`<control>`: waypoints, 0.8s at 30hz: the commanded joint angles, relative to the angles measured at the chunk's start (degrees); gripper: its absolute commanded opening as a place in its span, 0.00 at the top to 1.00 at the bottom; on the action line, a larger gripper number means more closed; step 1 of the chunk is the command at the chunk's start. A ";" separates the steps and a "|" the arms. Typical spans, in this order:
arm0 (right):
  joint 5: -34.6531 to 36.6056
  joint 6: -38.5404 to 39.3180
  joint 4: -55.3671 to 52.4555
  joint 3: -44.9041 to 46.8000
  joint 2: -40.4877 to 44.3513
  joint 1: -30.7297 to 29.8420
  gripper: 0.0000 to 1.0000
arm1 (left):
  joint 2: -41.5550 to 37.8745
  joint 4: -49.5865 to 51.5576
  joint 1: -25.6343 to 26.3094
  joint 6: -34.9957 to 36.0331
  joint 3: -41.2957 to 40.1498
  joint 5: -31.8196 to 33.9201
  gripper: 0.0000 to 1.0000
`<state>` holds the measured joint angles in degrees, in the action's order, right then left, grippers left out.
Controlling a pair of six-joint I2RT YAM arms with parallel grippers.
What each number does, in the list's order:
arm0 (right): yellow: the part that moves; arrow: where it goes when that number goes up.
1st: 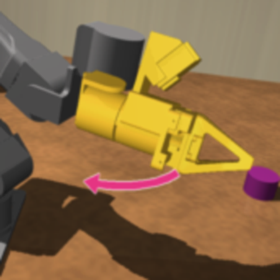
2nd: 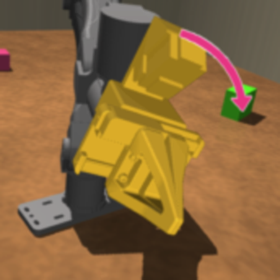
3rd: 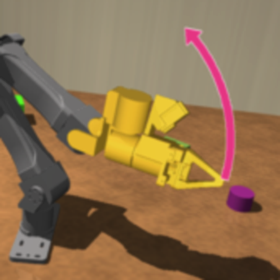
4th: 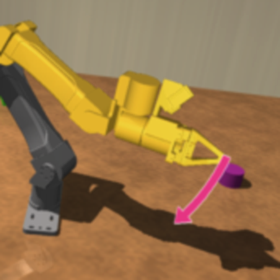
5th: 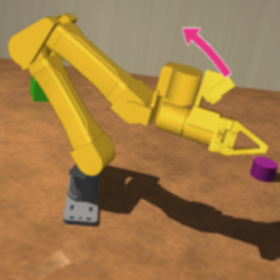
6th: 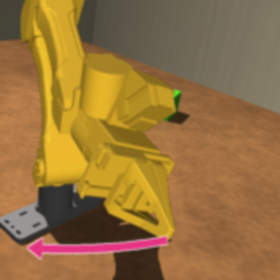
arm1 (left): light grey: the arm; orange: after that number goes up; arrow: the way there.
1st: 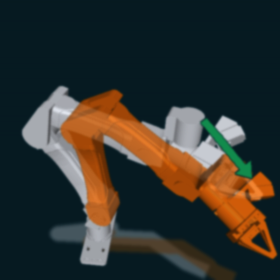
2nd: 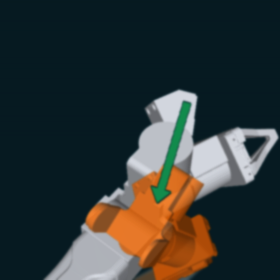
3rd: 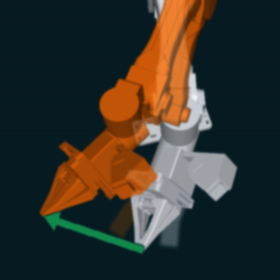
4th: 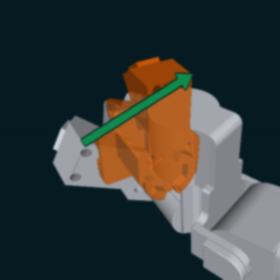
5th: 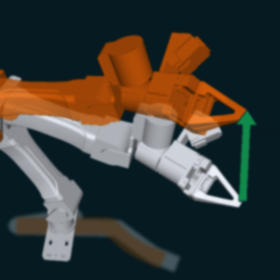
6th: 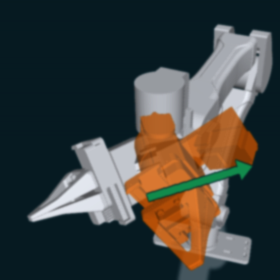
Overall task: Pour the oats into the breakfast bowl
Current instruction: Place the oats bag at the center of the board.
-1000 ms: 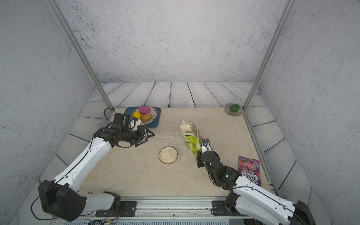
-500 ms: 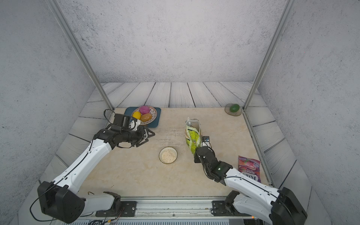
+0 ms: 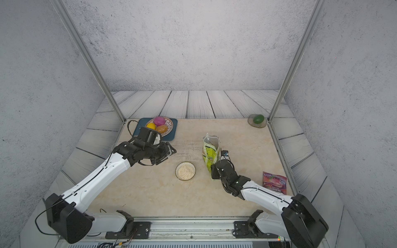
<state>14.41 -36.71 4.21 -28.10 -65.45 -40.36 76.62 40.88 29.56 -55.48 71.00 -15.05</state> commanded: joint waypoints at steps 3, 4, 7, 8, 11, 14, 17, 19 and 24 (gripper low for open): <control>-0.71 -1.14 -10.57 -0.55 7.80 0.12 0.23 | 3.46 2.18 1.18 -1.70 4.63 5.76 0.34; -0.36 -1.18 -13.37 -1.27 9.16 0.11 0.19 | 4.21 2.09 1.20 -1.70 5.17 5.89 0.34; -1.00 -0.57 -23.38 -4.51 13.66 0.11 0.11 | 6.79 1.93 1.20 -1.22 8.18 5.35 0.34; -1.35 -0.23 -26.70 -5.81 14.81 0.11 0.08 | 7.66 1.48 1.20 -0.76 9.00 4.87 0.34; -1.55 0.37 -36.96 -10.78 17.53 0.10 0.05 | 10.95 1.88 1.20 1.75 12.66 3.27 0.34; -1.78 1.29 -45.49 -17.00 18.57 0.10 0.03 | 15.44 6.07 1.16 5.35 18.48 2.74 0.34; -2.50 2.23 -53.13 -24.49 17.27 0.10 0.06 | 19.95 14.31 1.03 8.01 26.06 3.29 0.36; -3.00 3.07 -57.35 -29.03 14.86 0.10 0.12 | 21.76 17.99 0.98 8.67 28.66 3.86 0.37; -4.64 6.95 -62.60 -36.64 6.50 0.11 0.18 | 25.37 23.48 0.34 9.58 32.68 2.58 0.38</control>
<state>11.29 -32.99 -50.13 -62.61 -54.98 -40.32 100.33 57.28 30.33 -48.16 101.25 -11.99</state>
